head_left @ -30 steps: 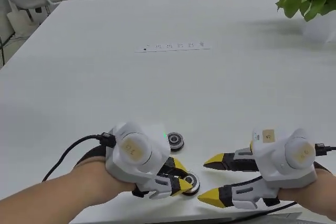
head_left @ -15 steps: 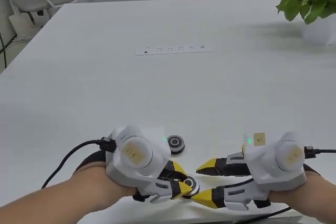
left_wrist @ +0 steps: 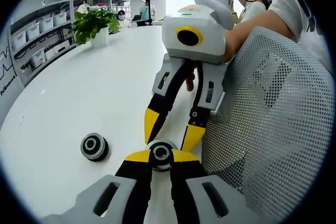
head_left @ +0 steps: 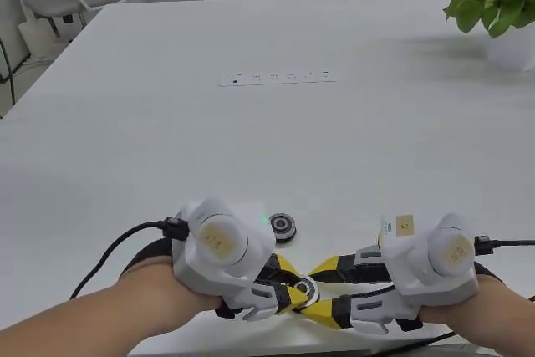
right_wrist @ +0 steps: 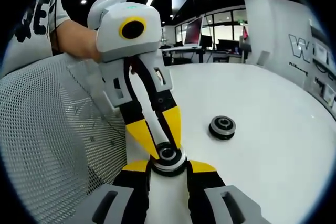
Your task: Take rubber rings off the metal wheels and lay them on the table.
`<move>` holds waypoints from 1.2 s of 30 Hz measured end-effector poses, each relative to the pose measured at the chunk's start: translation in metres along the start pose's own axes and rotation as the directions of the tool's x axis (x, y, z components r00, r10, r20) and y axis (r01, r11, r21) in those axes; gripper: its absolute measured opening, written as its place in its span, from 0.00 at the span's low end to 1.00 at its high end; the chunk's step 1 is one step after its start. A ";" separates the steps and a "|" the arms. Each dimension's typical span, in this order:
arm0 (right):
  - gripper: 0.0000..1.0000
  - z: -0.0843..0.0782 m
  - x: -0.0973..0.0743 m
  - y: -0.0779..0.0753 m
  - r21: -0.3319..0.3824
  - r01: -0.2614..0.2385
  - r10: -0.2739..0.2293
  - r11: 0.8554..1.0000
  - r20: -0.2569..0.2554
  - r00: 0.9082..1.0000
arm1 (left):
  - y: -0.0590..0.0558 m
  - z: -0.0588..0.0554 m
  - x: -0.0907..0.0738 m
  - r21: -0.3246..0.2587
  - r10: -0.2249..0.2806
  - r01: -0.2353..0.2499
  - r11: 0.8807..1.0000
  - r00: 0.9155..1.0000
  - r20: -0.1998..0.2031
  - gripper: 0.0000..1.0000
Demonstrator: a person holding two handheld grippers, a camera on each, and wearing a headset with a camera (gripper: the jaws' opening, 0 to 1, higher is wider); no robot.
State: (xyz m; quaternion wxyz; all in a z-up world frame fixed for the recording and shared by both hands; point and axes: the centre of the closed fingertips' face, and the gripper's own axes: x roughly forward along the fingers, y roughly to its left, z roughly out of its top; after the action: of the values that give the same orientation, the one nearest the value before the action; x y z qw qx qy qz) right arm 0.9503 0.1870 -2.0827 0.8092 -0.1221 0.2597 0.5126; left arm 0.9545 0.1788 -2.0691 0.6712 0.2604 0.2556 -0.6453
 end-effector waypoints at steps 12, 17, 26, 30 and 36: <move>0.20 -0.004 -0.005 -0.001 0.004 0.016 -0.016 1.000 -0.007 1.000 | 0.000 0.000 0.000 -0.003 0.002 -0.002 1.000 1.000 0.003 0.08; 0.18 -0.005 -0.007 -0.001 0.024 0.021 -0.021 0.999 -0.005 1.000 | 0.000 0.000 0.000 -0.009 0.001 -0.001 1.000 1.000 0.004 0.08; 0.17 -0.006 -0.006 0.000 0.031 0.024 -0.023 0.999 -0.014 1.000 | 0.000 0.000 0.000 -0.014 0.000 0.000 1.000 1.000 0.007 0.08; 0.16 -0.006 -0.007 0.001 0.034 0.028 -0.027 0.999 -0.017 0.999 | 0.000 0.000 0.000 -0.018 0.000 0.000 1.000 1.000 0.008 0.08; 0.13 -0.007 -0.008 0.001 0.045 0.031 -0.030 0.998 -0.023 0.999 | 0.000 0.000 0.000 -0.014 0.000 0.000 1.000 1.000 0.007 0.08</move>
State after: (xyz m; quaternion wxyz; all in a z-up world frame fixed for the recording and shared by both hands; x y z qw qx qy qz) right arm 0.9447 0.1778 -2.0840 0.8168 -0.1133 0.2783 0.4926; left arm 0.9547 0.1789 -2.0691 0.6741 0.2533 0.2577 -0.6442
